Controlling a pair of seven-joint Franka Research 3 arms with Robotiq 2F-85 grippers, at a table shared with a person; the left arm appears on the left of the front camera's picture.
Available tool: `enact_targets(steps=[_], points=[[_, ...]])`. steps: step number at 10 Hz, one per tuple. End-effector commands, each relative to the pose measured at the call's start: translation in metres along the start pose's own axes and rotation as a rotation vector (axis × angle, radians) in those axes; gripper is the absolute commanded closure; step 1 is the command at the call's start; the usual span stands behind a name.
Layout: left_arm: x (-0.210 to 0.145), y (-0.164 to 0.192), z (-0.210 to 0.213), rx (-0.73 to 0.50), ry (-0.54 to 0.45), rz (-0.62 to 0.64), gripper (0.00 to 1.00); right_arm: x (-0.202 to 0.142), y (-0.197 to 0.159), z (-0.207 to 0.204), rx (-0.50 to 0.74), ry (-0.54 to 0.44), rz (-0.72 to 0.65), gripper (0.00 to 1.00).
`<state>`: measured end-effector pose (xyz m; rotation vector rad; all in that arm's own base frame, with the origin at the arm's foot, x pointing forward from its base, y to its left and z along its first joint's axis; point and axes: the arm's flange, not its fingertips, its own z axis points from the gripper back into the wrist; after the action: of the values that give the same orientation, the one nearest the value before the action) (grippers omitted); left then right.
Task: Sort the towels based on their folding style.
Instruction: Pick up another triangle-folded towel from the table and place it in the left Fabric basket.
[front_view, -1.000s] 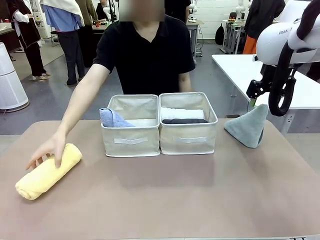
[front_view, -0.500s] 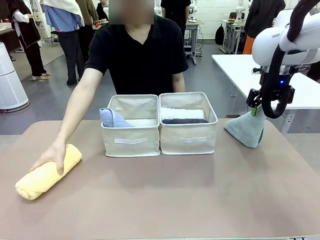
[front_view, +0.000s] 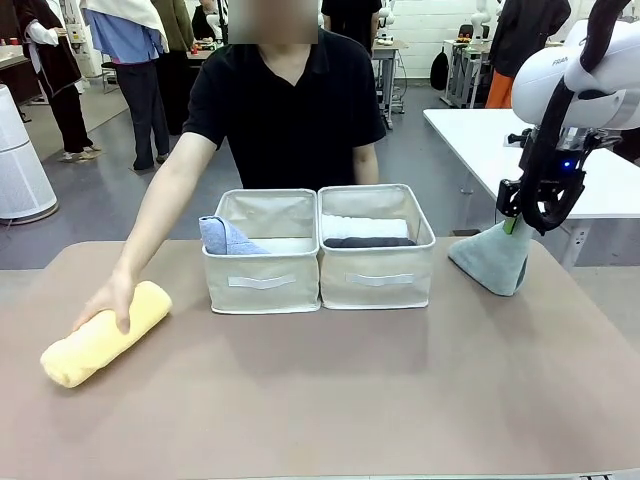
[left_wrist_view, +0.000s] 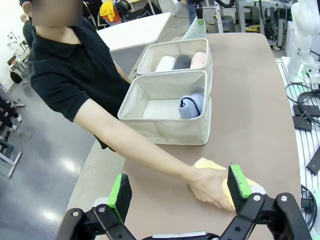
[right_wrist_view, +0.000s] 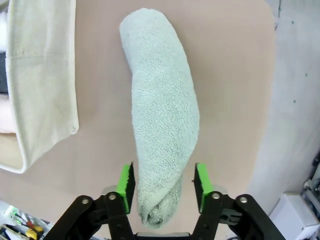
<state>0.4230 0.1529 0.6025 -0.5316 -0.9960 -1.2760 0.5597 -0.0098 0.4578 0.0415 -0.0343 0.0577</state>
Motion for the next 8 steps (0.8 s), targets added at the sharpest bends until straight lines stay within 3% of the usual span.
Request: enact_targets(steps=[1, 3, 5, 8], points=[[0.001, -0.001, 0.001, -0.001, -0.007, -0.003, 0.0, 0.004, -0.006, -0.003, 0.018, -0.026, 0.02, 1.0], [0.001, -0.001, 0.001, -0.001, -0.007, -0.003, 0.0, 0.004, -0.007, -0.003, 0.016, -0.03, 0.028, 0.97], [0.001, -0.001, 0.001, -0.001, -0.007, -0.003, 0.0, 0.001, -0.007, -0.002, -0.019, -0.048, 0.054, 1.0], [0.001, -0.001, 0.001, -0.001, -0.007, -0.003, 0.0, -0.021, 0.009, 0.037, -0.094, -0.11, 0.091, 1.0]])
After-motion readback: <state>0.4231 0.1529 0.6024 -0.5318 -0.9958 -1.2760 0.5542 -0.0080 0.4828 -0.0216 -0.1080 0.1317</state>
